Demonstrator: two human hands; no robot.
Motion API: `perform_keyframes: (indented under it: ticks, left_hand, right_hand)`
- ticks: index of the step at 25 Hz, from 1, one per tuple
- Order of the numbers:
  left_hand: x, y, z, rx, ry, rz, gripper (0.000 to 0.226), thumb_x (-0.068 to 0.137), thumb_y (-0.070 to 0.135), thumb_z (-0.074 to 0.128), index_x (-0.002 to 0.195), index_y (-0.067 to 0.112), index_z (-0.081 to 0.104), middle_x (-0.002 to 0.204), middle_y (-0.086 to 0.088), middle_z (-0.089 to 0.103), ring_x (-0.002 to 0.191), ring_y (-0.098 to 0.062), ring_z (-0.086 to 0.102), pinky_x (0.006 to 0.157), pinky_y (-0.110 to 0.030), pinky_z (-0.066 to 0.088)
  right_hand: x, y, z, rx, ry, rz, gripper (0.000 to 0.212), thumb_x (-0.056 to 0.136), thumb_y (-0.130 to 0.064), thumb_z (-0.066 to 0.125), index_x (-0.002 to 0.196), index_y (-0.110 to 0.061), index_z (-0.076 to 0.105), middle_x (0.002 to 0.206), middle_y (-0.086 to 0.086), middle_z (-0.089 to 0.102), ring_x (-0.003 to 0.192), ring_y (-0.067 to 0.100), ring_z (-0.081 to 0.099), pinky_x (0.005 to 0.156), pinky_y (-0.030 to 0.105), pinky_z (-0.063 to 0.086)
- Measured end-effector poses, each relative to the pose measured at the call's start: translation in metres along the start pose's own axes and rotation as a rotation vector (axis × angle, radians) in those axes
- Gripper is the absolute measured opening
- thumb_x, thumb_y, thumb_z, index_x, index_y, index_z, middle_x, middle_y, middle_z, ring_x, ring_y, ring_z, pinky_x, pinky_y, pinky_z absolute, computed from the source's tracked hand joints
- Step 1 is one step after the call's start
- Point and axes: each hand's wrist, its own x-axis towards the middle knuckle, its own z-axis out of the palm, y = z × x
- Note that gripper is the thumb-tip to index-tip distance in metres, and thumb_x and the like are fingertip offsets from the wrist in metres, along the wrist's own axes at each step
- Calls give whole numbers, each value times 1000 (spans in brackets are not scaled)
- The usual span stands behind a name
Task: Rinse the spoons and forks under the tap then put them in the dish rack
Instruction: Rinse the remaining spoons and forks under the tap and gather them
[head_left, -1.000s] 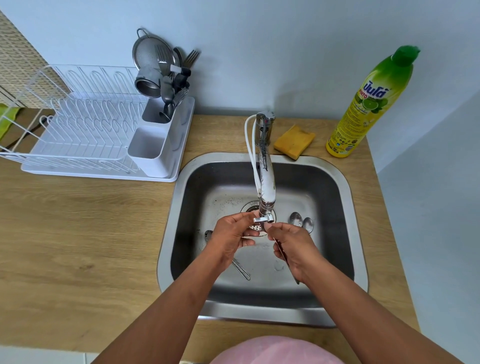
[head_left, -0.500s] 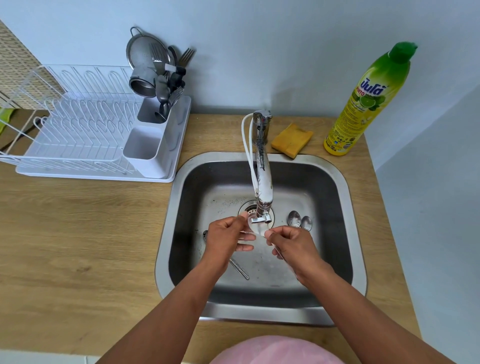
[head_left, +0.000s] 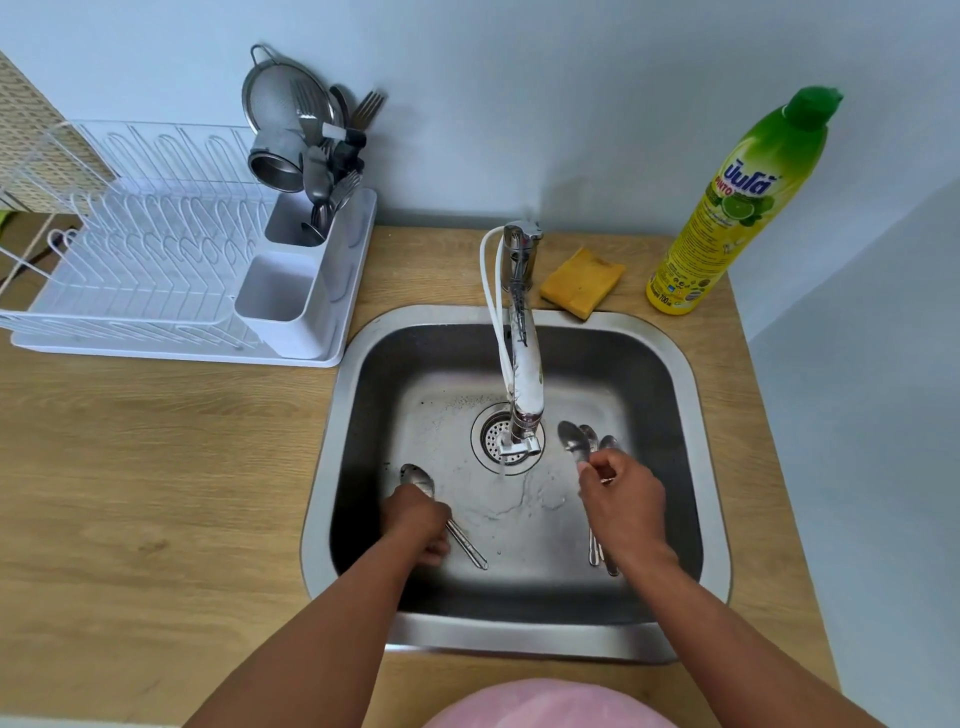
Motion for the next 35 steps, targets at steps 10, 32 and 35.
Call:
perform_keyframes:
  ticks: [10, 32, 35]
  left_hand:
    - [-37, 28, 18, -298, -205, 202, 10, 86, 4, 71, 78, 7, 66, 62, -9, 71, 47, -20, 69, 47, -30, 57]
    - [-99, 40, 4, -592, -382, 283, 23, 93, 21, 62, 109, 5, 64, 92, -11, 69, 66, -25, 70, 58, -36, 60]
    - [-97, 48, 2, -615, -360, 338, 17, 96, 21, 61, 105, 7, 66, 82, -6, 73, 66, -20, 70, 56, -32, 59]
  right_hand:
    - [32, 24, 13, -300, -160, 222, 36, 87, -2, 60, 123, 1, 52, 122, 25, 62, 110, 44, 63, 87, 42, 51]
    - [-6, -60, 15, 373, -422, 182, 27, 77, -11, 74, 103, -15, 66, 84, 16, 76, 64, 18, 67, 66, 37, 55]
    - [-10, -60, 8, 326, -444, 111, 34, 75, -15, 76, 106, -21, 62, 74, 7, 74, 55, 11, 64, 59, 31, 51]
